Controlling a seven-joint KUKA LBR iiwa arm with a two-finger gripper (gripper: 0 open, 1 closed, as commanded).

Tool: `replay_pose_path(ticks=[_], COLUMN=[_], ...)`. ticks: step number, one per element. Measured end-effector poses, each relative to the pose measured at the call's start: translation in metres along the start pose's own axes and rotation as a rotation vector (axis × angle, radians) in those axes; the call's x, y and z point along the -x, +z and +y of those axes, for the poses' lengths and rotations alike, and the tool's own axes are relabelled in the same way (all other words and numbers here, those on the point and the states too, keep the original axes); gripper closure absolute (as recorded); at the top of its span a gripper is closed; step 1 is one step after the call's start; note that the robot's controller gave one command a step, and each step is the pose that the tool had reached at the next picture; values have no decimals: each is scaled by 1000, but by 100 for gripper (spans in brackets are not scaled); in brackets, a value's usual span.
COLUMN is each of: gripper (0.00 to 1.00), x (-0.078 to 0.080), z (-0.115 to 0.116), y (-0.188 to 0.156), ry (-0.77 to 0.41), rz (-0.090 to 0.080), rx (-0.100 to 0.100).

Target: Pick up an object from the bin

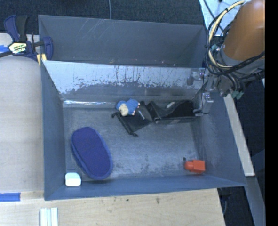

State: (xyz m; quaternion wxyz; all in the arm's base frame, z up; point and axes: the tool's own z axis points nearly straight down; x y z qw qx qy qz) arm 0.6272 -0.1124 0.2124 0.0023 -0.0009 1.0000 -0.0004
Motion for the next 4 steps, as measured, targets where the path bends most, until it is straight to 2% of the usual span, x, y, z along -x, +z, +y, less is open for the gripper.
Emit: replay_pose_path(ticks=[1,2,3,4], gripper=[0,0,100,100], x=[-14,-19,-16,-21], z=[54,-2,0,-8], y=[45,119,113,-60], ry=[6,-129,-132,-37], rz=[6,-9,-16,-1], rx=[3,1,1,-1])
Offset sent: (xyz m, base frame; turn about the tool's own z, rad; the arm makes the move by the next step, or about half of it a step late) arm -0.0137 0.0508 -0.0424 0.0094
